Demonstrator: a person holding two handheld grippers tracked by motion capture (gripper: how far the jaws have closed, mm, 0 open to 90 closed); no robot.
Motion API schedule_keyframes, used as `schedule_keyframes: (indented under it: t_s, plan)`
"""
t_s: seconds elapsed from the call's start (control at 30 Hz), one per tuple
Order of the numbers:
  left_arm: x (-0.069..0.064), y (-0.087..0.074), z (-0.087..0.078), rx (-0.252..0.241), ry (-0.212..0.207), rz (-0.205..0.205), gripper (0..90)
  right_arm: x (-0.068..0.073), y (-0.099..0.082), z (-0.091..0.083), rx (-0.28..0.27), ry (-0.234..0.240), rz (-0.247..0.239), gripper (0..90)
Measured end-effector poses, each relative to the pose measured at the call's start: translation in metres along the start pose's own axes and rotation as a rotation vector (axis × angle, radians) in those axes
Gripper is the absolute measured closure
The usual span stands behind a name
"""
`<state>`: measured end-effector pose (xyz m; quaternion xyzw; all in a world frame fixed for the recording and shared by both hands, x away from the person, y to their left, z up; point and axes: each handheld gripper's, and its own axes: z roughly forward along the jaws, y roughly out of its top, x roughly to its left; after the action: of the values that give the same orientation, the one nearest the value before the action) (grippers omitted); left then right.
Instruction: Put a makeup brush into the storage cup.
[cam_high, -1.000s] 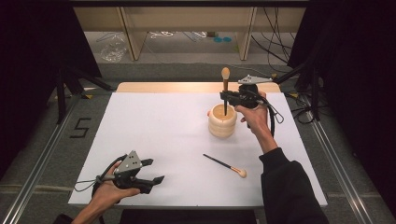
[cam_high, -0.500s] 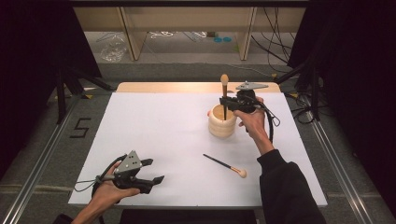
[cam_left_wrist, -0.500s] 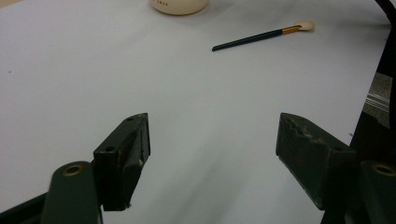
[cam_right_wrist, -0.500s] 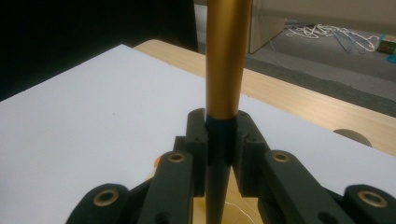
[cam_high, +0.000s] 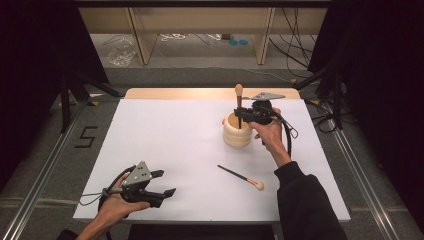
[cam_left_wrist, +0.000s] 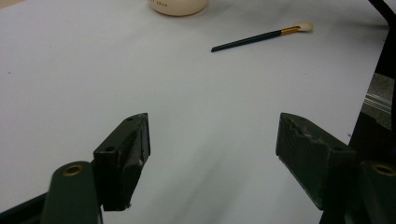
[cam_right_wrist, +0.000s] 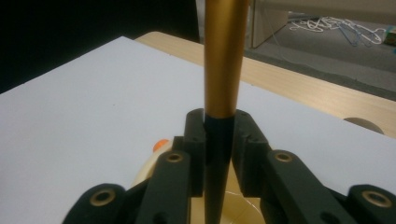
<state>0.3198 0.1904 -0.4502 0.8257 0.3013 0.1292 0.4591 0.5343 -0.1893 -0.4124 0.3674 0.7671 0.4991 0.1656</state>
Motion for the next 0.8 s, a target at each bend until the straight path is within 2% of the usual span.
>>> schedule_keyframes:
  t_s: [0.1,0.3,0.37,0.47,0.53,0.6,0.77,0.8]
  plan:
    - [0.0,0.0,-0.001,0.001,-0.008,0.001,26.3,0.001,-0.001,0.0,0.026,-0.01,0.006,68.8]
    - [0.0,0.0,0.0,-0.001,-0.007,-0.004,26.3,0.002,0.001,-0.007,0.019,-0.02,-0.009,57.8]
    - [0.0,0.0,-0.001,0.001,-0.004,-0.001,26.3,0.001,0.003,-0.011,0.021,-0.032,0.004,50.7]
    - [0.0,0.0,0.0,-0.01,0.0,-0.005,26.3,0.001,0.004,-0.016,0.011,-0.045,0.013,45.8]
    - [0.0,0.0,-0.001,0.003,0.004,-0.001,26.3,0.0,0.005,-0.02,0.012,-0.048,0.02,42.9]
    - [0.0,0.0,-0.001,-0.001,-0.005,0.001,26.3,0.0,0.006,-0.023,0.004,-0.047,0.027,40.6]
    - [-0.001,0.0,-0.001,-0.009,0.005,-0.003,26.3,0.005,0.009,-0.032,0.003,-0.057,0.028,36.0]
    - [0.0,0.0,-0.002,-0.005,0.001,-0.002,26.3,0.006,0.01,-0.033,-0.013,-0.057,0.022,34.8]
